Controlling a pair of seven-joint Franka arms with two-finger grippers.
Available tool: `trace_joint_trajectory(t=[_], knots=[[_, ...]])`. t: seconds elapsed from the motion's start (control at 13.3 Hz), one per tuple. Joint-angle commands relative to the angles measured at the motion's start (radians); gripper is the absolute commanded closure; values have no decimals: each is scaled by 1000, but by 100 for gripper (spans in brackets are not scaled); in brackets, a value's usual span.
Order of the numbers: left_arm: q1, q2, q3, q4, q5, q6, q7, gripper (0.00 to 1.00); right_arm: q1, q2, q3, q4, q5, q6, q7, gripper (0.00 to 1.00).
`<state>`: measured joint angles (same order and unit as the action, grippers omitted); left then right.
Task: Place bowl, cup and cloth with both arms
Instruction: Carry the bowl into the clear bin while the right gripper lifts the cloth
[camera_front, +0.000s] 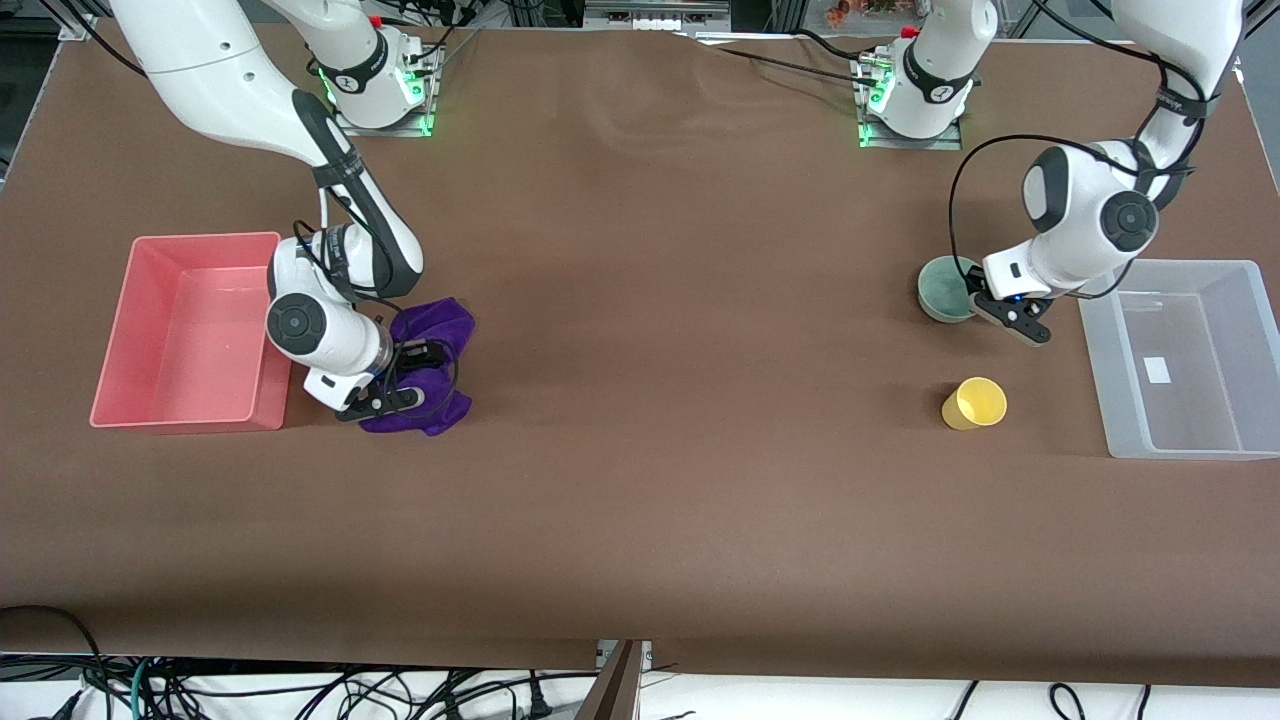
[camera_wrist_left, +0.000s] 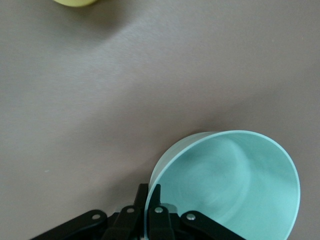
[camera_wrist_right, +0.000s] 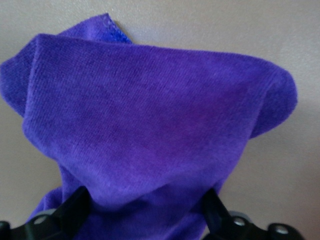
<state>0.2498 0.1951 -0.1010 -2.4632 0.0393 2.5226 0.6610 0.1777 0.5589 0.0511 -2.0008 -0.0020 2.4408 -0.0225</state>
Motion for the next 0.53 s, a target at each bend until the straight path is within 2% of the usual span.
trace_joint_trajectory(t=[0.0,0.08,0.23,0.3,0.45], knots=[[64,-22,-2,230,16,-320,72,100,5,-14,1,-27,17,15,3,75],[93,-10,-2,338,14,-461,107,100,5,-14,1,-24,17,12,3,100],[149,41,1,523,17,-664,190,100,5,-20,1,-9,17,1,-4,100],[193,70,3,590,19,-709,237,100,3,-25,-1,2,17,-18,-7,100],[288,128,3,677,89,-714,334,100,-3,-42,-4,48,17,-106,-8,100]])
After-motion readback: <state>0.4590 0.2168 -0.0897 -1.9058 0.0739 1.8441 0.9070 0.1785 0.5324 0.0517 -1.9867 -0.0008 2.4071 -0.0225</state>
